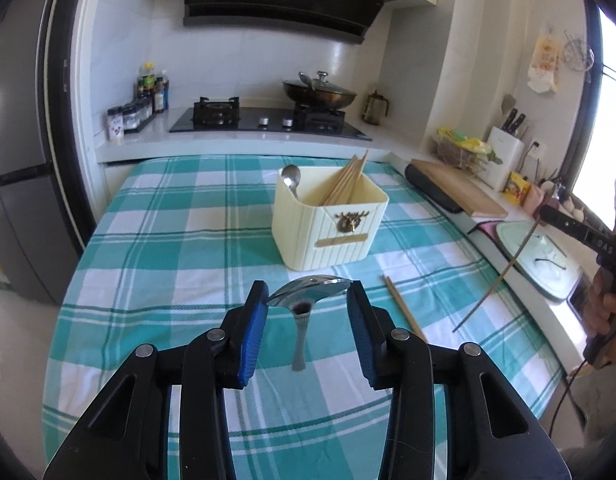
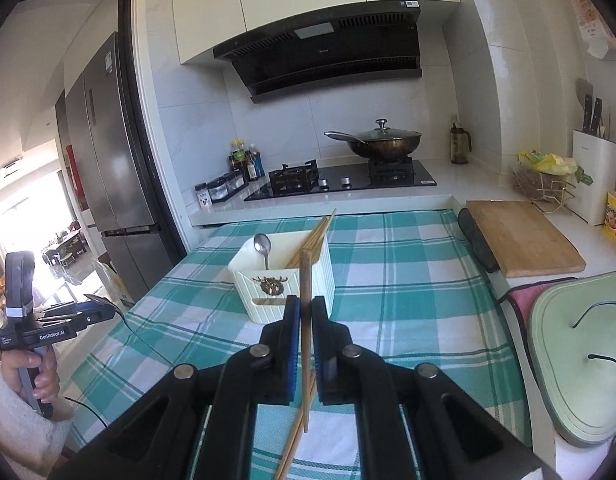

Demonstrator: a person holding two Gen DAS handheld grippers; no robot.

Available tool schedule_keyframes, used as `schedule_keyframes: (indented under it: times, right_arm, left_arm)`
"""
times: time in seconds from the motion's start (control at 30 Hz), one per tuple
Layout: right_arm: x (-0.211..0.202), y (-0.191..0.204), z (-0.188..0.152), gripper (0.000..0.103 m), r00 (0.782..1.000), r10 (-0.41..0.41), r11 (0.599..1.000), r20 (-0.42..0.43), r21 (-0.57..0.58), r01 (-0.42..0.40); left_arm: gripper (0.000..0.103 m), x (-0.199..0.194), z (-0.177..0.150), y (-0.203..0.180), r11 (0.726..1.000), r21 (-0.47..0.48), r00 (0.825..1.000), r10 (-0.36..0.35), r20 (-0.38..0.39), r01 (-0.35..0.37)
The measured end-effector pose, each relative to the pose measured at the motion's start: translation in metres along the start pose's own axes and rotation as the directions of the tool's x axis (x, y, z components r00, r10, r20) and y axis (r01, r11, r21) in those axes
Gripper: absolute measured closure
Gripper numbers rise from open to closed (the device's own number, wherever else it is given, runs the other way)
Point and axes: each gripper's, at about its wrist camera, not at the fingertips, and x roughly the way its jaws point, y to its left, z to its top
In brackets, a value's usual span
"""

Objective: Organize utensils
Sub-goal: 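Lift the spoon and chopstick with both tools and carry them over the holder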

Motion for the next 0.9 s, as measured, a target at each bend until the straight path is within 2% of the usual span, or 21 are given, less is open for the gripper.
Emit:
schedule_keyframes:
  times: [0.1, 0.27, 0.7, 0.8, 0.9]
  right_arm:
    - [0.006, 0.001, 0.005, 0.097, 1.000, 0.006, 1.000, 0.005, -0.003, -0.006]
    - [0.013, 0.002, 0.011, 0.097, 1.000, 0.010, 1.000, -0.001, -0.014, -0.010]
    - [0.031, -0.002, 0.028, 0.097, 1.000, -0.009, 1.000, 0.008, -0.023, 0.009]
    - [0.036, -0.002, 0.037, 0.097, 1.000, -0.013, 0.999, 0.012, -0.030, 0.013]
    - [0.040, -0.001, 0.056, 0.097, 0.999, -0.023, 0.999, 0.047, -0.047, 0.025]
  left_arm:
    - [0.062, 0.001, 0.002, 0.001, 1.000, 0.001, 1.000, 0.009, -0.004, -0.009]
    - [0.062, 0.004, 0.008, 0.002, 1.000, -0.012, 1.000, -0.018, -0.013, 0.018]
    - [0.062, 0.006, 0.030, -0.008, 1.000, 0.015, 0.999, -0.028, 0.018, 0.028]
    - [0.062, -0.003, 0.048, -0.010, 0.998, 0.022, 0.998, -0.052, 0.041, 0.051]
    - [0.062, -0.010, 0.079, -0.010, 0.997, 0.020, 0.994, -0.071, 0.084, 0.069]
